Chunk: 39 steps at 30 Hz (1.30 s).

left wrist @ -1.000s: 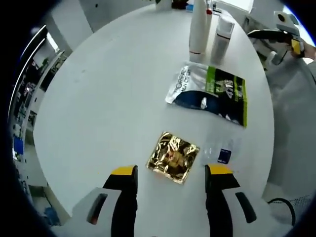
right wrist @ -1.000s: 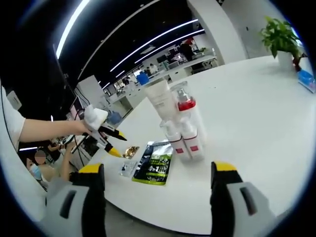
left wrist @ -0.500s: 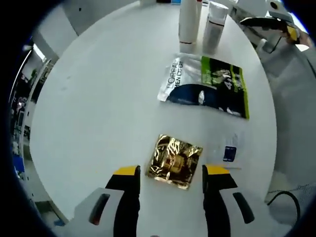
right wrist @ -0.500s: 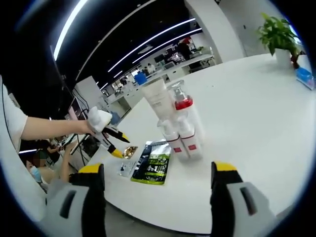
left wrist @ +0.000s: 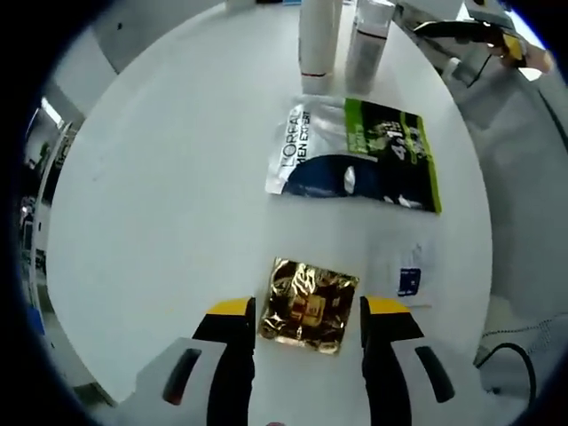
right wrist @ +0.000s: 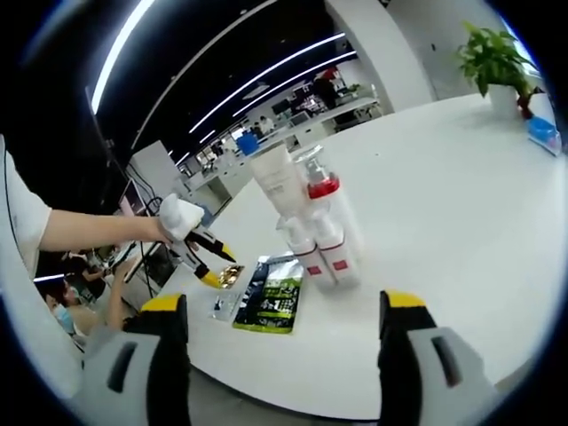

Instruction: Arrange the skincare products in the storage area until every visible bottle or jar stands upright without overlapping.

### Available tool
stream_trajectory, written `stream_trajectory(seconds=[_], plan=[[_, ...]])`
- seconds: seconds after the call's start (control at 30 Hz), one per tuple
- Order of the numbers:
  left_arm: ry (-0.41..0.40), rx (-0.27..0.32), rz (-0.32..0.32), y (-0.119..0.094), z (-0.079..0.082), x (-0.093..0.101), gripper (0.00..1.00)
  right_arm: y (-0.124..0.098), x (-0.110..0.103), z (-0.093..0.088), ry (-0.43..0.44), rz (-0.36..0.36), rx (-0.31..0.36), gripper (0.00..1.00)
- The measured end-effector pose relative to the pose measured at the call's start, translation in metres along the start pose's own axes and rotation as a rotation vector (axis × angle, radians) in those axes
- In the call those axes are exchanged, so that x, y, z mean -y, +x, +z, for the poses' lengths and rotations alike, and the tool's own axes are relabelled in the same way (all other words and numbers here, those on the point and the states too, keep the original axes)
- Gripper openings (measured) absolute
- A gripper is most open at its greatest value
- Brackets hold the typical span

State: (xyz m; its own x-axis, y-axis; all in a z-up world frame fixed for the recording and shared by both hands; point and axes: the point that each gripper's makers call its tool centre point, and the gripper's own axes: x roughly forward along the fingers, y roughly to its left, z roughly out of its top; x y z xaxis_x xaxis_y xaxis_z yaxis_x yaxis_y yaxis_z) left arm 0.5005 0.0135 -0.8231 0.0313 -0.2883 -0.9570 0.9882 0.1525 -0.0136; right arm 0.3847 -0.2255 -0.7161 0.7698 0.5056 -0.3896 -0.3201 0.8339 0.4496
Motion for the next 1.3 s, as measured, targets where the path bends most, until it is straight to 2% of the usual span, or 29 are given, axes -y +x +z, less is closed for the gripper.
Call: stream_trajectory(seconds=[0.33,0.57,0.83,0.97,1.13,1.3], plan=[[0.034,0.005,-0.028,0.0049,0.0044,0.0017,0.42,-0.0002,0.0007,-0.0004,0.005,-0.004,-0.001,0.89],[0.044,0.019,-0.020,0.0045,0.0055,-0.0009,0.38,-0.0003,0.0021,-0.0002,0.012,-0.008,0.001,0.89],[0.044,0.028,-0.019,0.0044,0.0046,0.0014,0.40,-0.0004,0.0023,0.0000,0.014,-0.010,0.002,0.89],[0.081,0.006,-0.011,0.0021,0.0025,0.0042,0.40,-0.0004,0.0019,0.0002,0.012,-0.009,0.002,0.89],[0.086,0.027,-0.008,0.0001,0.0050,0.0059,0.41,-0.0004,0.0017,0.0004,0.015,-0.009,0.004,0.89],[0.144,0.008,0.002,0.0006,0.0010,0.0026,0.44,-0.0003,0.0019,-0.0001,0.013,-0.008,0.001,0.89]])
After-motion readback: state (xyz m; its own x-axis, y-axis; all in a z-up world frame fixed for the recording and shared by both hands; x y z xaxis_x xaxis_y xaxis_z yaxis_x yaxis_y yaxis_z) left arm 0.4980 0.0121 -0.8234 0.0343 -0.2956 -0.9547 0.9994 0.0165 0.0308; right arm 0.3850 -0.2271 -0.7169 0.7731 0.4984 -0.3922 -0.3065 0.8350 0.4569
